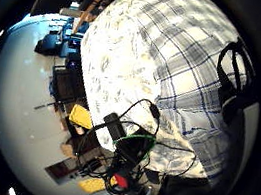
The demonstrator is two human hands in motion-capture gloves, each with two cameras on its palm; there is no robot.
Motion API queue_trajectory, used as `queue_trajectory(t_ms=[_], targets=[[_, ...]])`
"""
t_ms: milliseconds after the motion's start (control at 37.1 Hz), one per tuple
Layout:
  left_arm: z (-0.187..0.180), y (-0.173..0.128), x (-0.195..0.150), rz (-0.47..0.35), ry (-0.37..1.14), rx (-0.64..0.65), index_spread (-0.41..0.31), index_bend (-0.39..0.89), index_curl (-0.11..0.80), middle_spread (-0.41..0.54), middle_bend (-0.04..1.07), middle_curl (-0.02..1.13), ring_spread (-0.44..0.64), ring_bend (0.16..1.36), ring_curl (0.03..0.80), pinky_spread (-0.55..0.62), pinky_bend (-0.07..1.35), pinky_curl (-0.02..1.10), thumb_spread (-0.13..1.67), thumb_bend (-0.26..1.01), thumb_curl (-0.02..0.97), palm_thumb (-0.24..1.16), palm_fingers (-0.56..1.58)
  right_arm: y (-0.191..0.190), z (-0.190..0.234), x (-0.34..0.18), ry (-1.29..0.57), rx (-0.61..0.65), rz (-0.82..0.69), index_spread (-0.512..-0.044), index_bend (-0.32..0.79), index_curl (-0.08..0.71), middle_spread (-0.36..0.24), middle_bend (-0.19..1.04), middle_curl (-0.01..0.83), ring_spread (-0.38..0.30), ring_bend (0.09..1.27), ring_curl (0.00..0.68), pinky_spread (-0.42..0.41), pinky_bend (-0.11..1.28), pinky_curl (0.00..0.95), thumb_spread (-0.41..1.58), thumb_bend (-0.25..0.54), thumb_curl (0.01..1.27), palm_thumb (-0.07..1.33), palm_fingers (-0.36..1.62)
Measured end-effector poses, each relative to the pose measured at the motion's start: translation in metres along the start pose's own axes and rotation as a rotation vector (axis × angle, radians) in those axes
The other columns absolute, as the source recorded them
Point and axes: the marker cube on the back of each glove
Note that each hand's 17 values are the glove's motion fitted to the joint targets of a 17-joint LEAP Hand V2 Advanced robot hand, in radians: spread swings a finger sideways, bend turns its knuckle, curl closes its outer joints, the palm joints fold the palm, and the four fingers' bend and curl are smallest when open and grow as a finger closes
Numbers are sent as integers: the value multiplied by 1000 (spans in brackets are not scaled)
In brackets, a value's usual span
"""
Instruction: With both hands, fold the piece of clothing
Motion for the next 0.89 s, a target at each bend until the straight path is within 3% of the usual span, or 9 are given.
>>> queue_trajectory(t_ms=[54, 108, 216, 432, 486, 567, 675, 783, 891], targets=[[15, -20, -11, -15, -31, 20, -219, 145, 329, -303, 401, 538, -342, 661, 450, -356, 517, 422, 1595, 284, 231, 609, 1145, 11, 0, 16, 149, -76, 167, -250, 165, 311, -149, 364, 441, -183, 620, 424, -206, 556, 399, 951, 131, 429, 1012, 1197], [18, -7, -11, -15, -30, 19, -223, 149, 336, -304, 403, 542, -341, 656, 451, -352, 496, 420, 1596, 287, 234, 604, 1144, 0, -1, 35, 281, -29, 213, -251, 161, 321, -157, 368, 447, -197, 612, 427, -225, 554, 404, 931, 118, 440, 1017, 1202], [13, 45, 1, 23, -17, -18, -226, 144, 343, -305, 404, 549, -341, 646, 451, -350, 473, 421, 1597, 295, 241, 598, 1146, -3, -5, 43, 389, -16, 158, -253, 153, 334, -168, 365, 455, -215, 608, 432, -254, 549, 408, 895, 95, 461, 1034, 1214], [-12, 86, 3, 96, -23, -102, -234, 146, 356, -306, 396, 559, -341, 638, 454, -345, 440, 421, 1596, 311, 252, 584, 1151, 33, -48, 9, 402, -172, 55, -253, 147, 351, -184, 355, 466, -242, 599, 435, -282, 564, 418, 840, 47, 498, 1053, 1237], [-24, 89, -1, 41, -17, -140, -236, 147, 360, -306, 391, 561, -341, 641, 456, -344, 432, 421, 1595, 311, 255, 576, 1156, 30, -62, 8, 407, -186, 69, -253, 149, 355, -186, 354, 468, -245, 600, 437, -289, 562, 417, 828, 33, 506, 1053, 1240], [-46, 87, -12, -109, -24, -204, -238, 155, 367, -309, 398, 566, -345, 640, 457, -342, 413, 419, 1595, 313, 262, 565, 1170, 14, -83, 13, 411, -190, 125, -255, 153, 360, -190, 357, 472, -249, 606, 440, -299, 564, 419, 854, 41, 513, 1089, 1264], [-64, 40, -26, -94, -39, -100, -240, 150, 374, -311, 405, 574, -347, 642, 460, -342, 399, 421, 1591, 316, 272, 554, 1173, -20, -102, 21, 406, -164, 186, -256, 164, 371, -193, 364, 478, -251, 608, 443, -306, 557, 419, 887, 46, 517, 1123, 1277], [-69, 32, -29, -217, -29, -188, -242, 153, 383, -313, 405, 579, -348, 641, 462, -342, 389, 422, 1590, 319, 280, 544, 1172, -53, -106, 24, 426, -122, 241, -257, 165, 380, -195, 369, 483, -253, 608, 444, -309, 547, 418, 921, 42, 514, 1142, 1271], [-58, 22, -30, -303, -7, -255, -243, 155, 392, -314, 405, 584, -345, 642, 463, -342, 369, 422, 1589, 322, 288, 533, 1165, -57, -103, 6, 494, -35, 276, -262, 154, 384, -197, 376, 488, -256, 608, 447, -312, 540, 418, 948, 37, 512, 1155, 1262]])
